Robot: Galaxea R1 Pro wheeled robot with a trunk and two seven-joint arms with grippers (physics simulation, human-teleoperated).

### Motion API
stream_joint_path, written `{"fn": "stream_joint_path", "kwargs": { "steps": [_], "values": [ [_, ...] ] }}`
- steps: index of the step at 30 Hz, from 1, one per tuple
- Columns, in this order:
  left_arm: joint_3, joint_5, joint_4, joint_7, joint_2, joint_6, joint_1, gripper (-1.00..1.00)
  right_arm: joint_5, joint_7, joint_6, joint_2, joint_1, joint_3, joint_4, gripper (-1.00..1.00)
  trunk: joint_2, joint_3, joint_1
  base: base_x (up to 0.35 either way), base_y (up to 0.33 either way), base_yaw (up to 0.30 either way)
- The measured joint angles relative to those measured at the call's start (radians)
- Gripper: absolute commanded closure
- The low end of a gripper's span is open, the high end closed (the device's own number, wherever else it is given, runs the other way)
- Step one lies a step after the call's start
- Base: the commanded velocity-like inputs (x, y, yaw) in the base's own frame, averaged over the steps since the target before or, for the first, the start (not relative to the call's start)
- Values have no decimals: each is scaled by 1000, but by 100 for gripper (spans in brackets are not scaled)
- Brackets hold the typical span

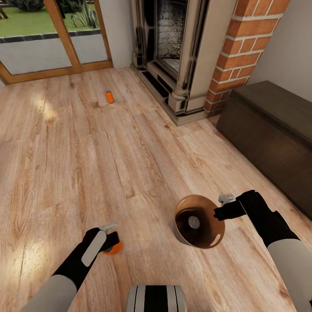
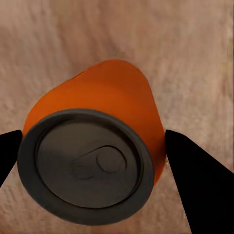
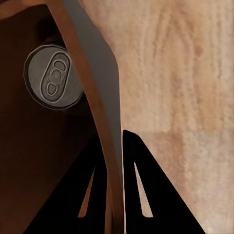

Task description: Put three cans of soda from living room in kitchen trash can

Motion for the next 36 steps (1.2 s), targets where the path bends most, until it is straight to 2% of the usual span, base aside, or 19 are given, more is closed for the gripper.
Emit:
{"fn": "stream_joint_path", "kwargs": {
  "steps": [2, 4, 7, 9, 12, 15, 16, 18, 19, 20, 22, 25, 30, 32, 34, 35, 36],
  "values": [
    [1, 0, -66, 0, 1, 15, 17, 100, 0, 0, 0, 0, 0, 0, 3, 100, 0, 0, 0, 0, 0, 0],
    [1, 1, -169, 2, 1, 47, 54, 100, 1, 0, -1, 2, 0, 0, 5, 100, 0, 0, 0, 0, 0, 0],
    [3, 5, -382, 8, 1, 114, 127, 100, -1, -1, 0, 5, 0, 0, 6, 100, 0, 0, 0, 0, 0, 0],
    [3, 6, -480, 14, 0, 137, 160, 100, -2, -1, 1, 6, 0, 0, 6, 100, 0, 0, 0, 0, 0, 0],
    [1, 8, -600, 22, -1, 156, 196, 100, 0, -3, 0, 8, 0, 0, 6, 100, 0, 0, 0, 0, 0, 0],
    [-1, 10, -678, 24, -5, 168, 220, 100, -8, -10, 0, 10, -2, 0, 27, 100, 0, 0, 0, 0, 0, 0],
    [-16, 19, -703, 24, -23, 171, 222, 100, -10, -13, -4, 11, -4, 0, 39, 100, 0, 4, -1, 0, 0, 0],
    [-72, 25, -729, 35, -95, 184, 184, 100, -23, -26, 1, 16, -8, 2, 62, 100, 1, 12, -2, 0, 0, 0],
    [-117, 20, -739, 80, -135, 206, 127, 100, -43, -46, 8, 19, -10, 2, 74, 100, 1, 16, -2, 0, 0, 0],
    [-161, 20, -746, 131, -159, 216, 71, 100, -61, -61, 10, 20, -12, 2, 86, 100, 1, 20, -3, 0, 0, 0],
    [-183, 13, -745, 164, -167, 228, 41, 100, -71, -70, 10, 20, -13, 2, 107, 100, 1, 27, -3, 0, 0, 0],
    [-178, 13, -747, 186, -171, 234, 21, 100, -76, -78, 10, 20, -14, 3, 136, 100, 2, 39, -5, 0, 0, 0],
    [-170, 19, -748, 194, -176, 236, 12, 100, -11, -86, 3, 20, -14, 3, 147, 100, 3, 58, -7, 0, 0, 0],
    [-169, 53, -748, 195, -177, 236, 10, 100, -5, -89, 2, 20, -17, 3, 160, 100, 4, 66, -8, 0, 0, 0],
    [-169, 171, -748, 193, -169, 234, 4, 100, -21, -114, 7, 21, -21, 3, 182, 100, 4, 73, -9, 0, 0, 0],
    [-169, 200, -748, 192, -166, 237, 3, 100, -23, -125, 7, 22, -21, 3, 186, 100, 5, 77, -9, 0, 0, 0],
    [-169, 300, -748, 187, -157, 234, -3, 100, -43, -149, 9, 25, -22, 3, 194, 100, 5, 81, -10, 0, 0, 0]
  ]
}}
